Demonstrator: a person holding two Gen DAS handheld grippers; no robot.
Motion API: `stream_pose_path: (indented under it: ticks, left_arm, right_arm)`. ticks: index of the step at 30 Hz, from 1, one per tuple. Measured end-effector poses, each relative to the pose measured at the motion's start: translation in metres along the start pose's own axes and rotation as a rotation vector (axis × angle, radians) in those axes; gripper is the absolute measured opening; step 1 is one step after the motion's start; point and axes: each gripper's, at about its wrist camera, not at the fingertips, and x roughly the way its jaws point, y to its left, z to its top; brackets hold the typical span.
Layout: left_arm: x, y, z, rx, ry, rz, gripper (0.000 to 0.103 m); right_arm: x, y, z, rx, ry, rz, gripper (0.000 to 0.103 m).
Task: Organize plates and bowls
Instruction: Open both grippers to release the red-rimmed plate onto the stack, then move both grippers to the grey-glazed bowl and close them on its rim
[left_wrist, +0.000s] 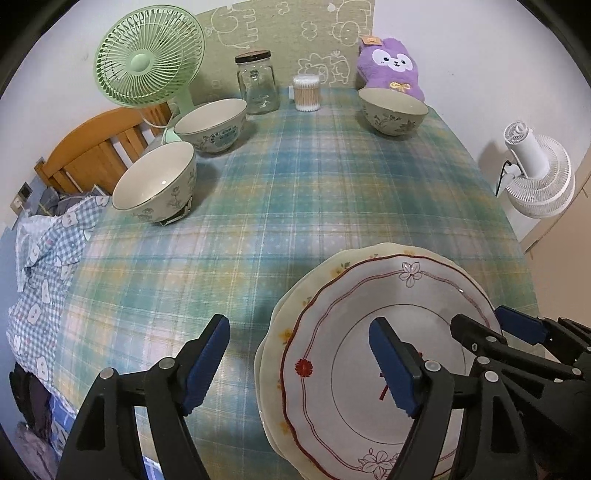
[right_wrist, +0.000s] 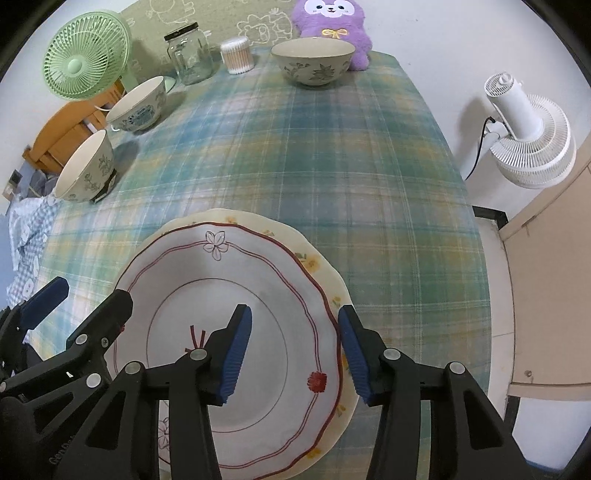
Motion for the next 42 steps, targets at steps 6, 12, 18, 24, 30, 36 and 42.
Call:
stream_pose_path:
  ticks: [6, 12, 18, 24, 30, 36, 42]
  left_arm:
    - [-0.013, 0.011, 0.005, 0.019, -0.031, -0.037, 0.083]
    - [-0.031, 0.043, 0.021, 0.035, -0.081, -0.080, 0.084]
    - [-0.038, 0.087, 0.035, 0.037, -0.080, -0.100, 0.084]
    - [-0.041, 0.135, 0.049, 0.023, -0.116, -0.102, 0.084]
    - [-0.034, 0.179, 0.065, 0.027, -0.141, -0.084, 0.083]
    - [-0.018, 0.206, 0.080, 0.042, -0.154, -0.075, 0.082]
    - [0.005, 0.224, 0.096, 0.042, -0.159, -0.083, 0.081]
  right_arm:
    - [-0.025, 0.007, 0.007, 0.018, -0.055, -0.025, 0.060]
    - [-0.050, 0.031, 0.015, 0.064, -0.120, -0.048, 0.063]
    - [-0.068, 0.075, 0.026, 0.093, -0.182, -0.076, 0.063]
    - [-0.080, 0.128, 0.044, 0.097, -0.260, -0.070, 0.063]
    - [-0.077, 0.172, 0.061, 0.099, -0.284, -0.088, 0.063]
    - [-0.067, 0.207, 0.084, 0.100, -0.295, -0.094, 0.063]
    - [-0.051, 0.230, 0.107, 0.099, -0.295, -0.085, 0.063]
